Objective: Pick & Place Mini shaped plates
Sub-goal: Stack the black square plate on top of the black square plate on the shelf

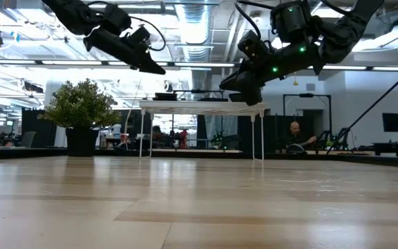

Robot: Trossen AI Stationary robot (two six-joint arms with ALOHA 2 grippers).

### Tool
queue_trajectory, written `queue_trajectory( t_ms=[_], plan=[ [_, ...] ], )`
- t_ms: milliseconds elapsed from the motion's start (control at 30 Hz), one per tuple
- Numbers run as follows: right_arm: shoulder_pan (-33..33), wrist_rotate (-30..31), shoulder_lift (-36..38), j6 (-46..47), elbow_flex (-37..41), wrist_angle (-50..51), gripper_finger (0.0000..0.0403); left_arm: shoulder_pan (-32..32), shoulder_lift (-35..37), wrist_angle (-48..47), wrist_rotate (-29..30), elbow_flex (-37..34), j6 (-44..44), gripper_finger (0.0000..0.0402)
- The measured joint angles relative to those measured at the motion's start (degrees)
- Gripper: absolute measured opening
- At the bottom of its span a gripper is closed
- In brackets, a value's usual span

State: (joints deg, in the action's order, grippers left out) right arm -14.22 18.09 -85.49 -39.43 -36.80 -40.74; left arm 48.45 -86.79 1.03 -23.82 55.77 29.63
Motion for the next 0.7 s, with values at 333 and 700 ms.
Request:
queue_trajectory(
  t_ms=[333,700],
  plan=[
    [-0.1,0.0,0.0,0.5,0.0,0.5,0.0065,0.0,-3.2,-1.9,-1.4,0.0,1.4,0.0092],
    [-0.2,0.0,0.0,0.5,0.0,1.5,0.0065,1.3,-3.3,-2.4,-1.2,0.0,2.9,0.0092]
  ],
)
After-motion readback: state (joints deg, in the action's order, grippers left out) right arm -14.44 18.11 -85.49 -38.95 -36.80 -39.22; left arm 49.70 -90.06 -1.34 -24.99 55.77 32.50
